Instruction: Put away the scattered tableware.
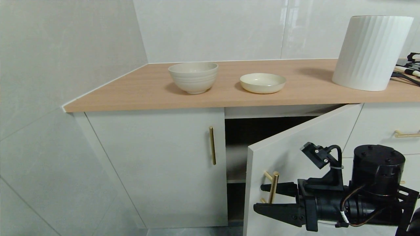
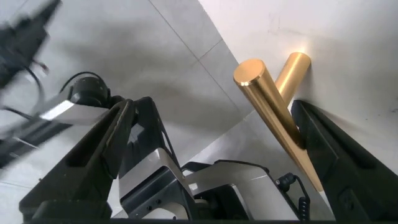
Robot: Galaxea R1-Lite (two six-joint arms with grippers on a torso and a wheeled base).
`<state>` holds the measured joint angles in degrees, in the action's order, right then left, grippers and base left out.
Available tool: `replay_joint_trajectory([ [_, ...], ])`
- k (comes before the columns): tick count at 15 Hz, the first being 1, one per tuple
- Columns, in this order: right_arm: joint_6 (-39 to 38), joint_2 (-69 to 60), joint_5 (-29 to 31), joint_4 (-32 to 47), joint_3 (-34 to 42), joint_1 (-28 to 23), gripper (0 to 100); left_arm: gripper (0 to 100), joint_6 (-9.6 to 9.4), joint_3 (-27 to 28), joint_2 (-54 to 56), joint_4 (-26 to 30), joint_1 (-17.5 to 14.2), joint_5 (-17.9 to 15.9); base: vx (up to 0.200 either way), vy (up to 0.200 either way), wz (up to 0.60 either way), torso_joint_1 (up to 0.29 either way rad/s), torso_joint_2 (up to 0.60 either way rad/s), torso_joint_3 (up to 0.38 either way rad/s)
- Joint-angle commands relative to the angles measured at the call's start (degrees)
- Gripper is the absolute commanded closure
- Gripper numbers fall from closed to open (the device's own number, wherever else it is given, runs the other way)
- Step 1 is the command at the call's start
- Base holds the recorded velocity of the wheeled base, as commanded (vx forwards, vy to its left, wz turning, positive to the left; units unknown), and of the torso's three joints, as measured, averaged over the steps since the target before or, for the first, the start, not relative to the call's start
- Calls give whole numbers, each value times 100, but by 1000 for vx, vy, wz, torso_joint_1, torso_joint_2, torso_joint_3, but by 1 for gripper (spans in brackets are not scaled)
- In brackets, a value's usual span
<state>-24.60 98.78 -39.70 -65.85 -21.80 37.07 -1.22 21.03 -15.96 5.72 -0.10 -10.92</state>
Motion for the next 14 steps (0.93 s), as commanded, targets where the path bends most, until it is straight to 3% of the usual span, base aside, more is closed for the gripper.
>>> replay_joint_trajectory([
  [1,8,-34,-20,-42,9,2,0,0,-309,1184,-2438,17,1,-349,0,0,0,0,0,0],
  [3,8,-52,-20,-42,26,2,0,0,-318,1457,-2975,-132,89,-455,0,0,0,0,0,0],
  [4,8,-61,-20,-42,35,2,0,0,-186,1729,-3581,-370,484,-762,0,0,0,0,0,0],
  [7,17,36,-20,-42,35,2,0,0,430,1729,-4530,-1029,1759,-947,0,0,0,0,0,0],
  [8,17,54,-20,-42,35,2,0,0,807,1703,-4908,-1415,2207,-947,0,0,0,0,0,0],
  [9,17,18,-20,-42,35,2,0,0,1001,1694,-5225,-1829,2462,-947,0,0,0,0,0,0],
  [11,175,27,-11,-42,35,2,0,0,1027,1606,-5682,-2435,2682,-956,0,0,0,0,0,0],
  [12,289,54,-2,-42,35,-7,0,100,992,1571,-5893,-2602,2761,-956,0,0,0,0,0,0],
  [14,324,115,-2,-42,35,2,0,100,957,1536,-6306,-3015,2770,-947,0,0,0,0,0,0],
])
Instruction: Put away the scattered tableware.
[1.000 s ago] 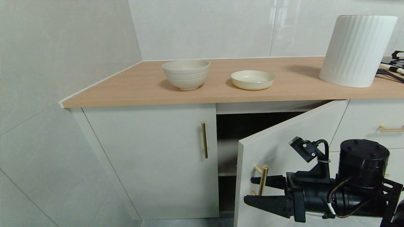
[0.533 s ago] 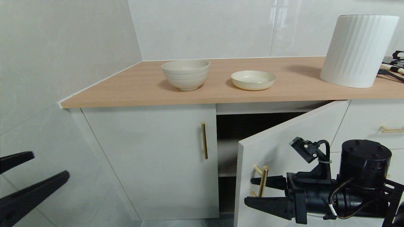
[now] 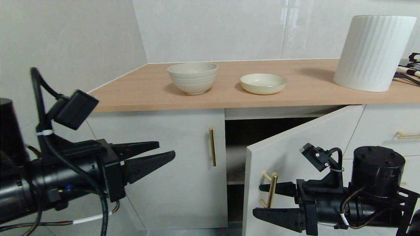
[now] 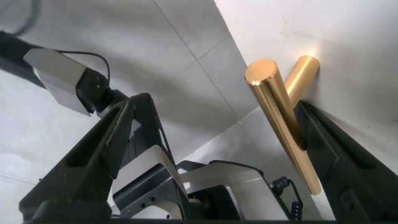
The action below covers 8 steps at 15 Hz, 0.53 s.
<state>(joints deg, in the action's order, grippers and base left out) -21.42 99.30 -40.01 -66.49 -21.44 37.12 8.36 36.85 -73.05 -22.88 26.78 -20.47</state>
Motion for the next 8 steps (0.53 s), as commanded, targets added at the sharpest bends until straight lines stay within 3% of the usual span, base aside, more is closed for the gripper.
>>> replay_joint_trajectory([
  [1,6,71,28,22,0,-3,0,100,7,-126,-711,-463,73,8,0,0,0,0,0,0],
  [4,15,80,28,22,0,-3,0,100,148,-301,-799,-1289,161,-54,0,0,0,0,0,0],
  [5,24,63,28,22,0,-3,0,100,148,-196,-922,-1315,328,-256,0,0,0,0,0,0],
  [8,24,71,20,22,0,-3,0,100,131,85,-1546,-1315,372,-748,0,0,0,0,0,0],
])
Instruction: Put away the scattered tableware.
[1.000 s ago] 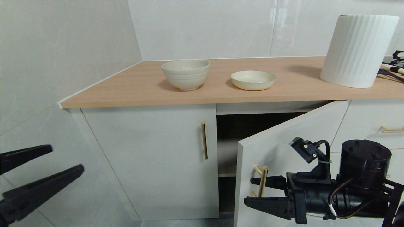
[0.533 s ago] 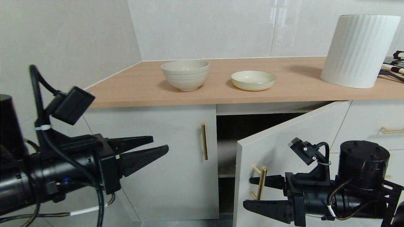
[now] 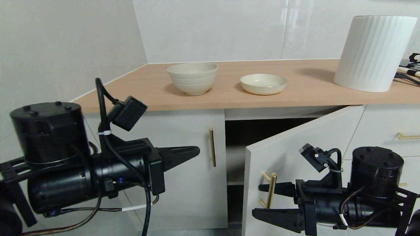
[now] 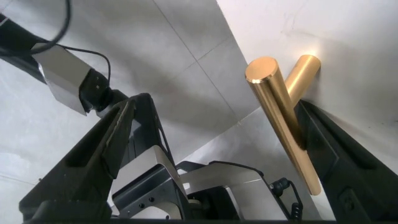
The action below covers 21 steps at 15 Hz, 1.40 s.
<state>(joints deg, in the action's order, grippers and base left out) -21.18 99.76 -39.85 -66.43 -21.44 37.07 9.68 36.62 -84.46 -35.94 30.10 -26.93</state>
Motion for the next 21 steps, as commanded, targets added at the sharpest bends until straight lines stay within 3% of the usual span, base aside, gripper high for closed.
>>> replay_joint_trajectory([
  [1,-1,44,4,16,0,2,0,100,-10,425,-1090,-19,110,-172,0,0,0,0,0,0],
  [4,-1,26,4,16,0,2,0,100,16,803,-1987,-414,392,-146,0,0,0,0,0,0],
  [6,122,18,12,16,0,2,0,100,-1,785,-2681,-1108,594,21,0,0,0,0,0,0],
  [8,149,18,4,16,53,2,0,100,-1,1110,-2892,-1205,594,285,0,0,0,0,0,0],
  [13,158,114,-5,16,44,2,0,100,16,1119,-2971,-1267,787,320,0,0,0,0,0,0],
  [15,149,105,-5,16,44,2,0,100,25,1146,-3086,-1495,928,311,0,0,0,0,0,0],
  [17,158,193,4,16,26,2,0,100,25,1146,-3393,-2233,1086,346,0,0,0,0,0,0],
  [21,149,229,39,16,-18,-77,0,100,25,1119,-3393,-2312,1209,408,0,0,0,0,0,0],
])
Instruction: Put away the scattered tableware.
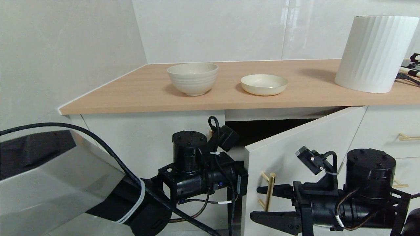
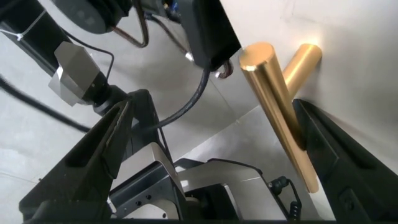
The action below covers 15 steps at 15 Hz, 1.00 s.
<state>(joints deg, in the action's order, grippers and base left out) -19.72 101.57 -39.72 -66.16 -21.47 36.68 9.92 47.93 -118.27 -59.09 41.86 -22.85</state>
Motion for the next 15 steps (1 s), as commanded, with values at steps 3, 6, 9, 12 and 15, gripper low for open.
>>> replay_joint_trajectory([
  [3,21,12,25,-169,-94,-715,0,100,1,-21,-3,-15,85,8,0,0,0,0,0,0],
  [6,65,-111,34,-371,-59,-1321,0,100,1,-12,6,-24,112,35,0,0,0,0,0,0],
  [9,276,-278,34,-371,459,-1409,0,100,1,-21,24,-15,120,26,0,0,0,0,0,0],
  [12,1085,-674,113,-363,1329,-1198,0,100,1,-21,24,-15,120,35,0,0,0,0,0,0],
  [15,1076,-1192,307,-345,1822,-996,0,100,1,-21,6,-15,120,26,0,0,0,0,0,0],
])
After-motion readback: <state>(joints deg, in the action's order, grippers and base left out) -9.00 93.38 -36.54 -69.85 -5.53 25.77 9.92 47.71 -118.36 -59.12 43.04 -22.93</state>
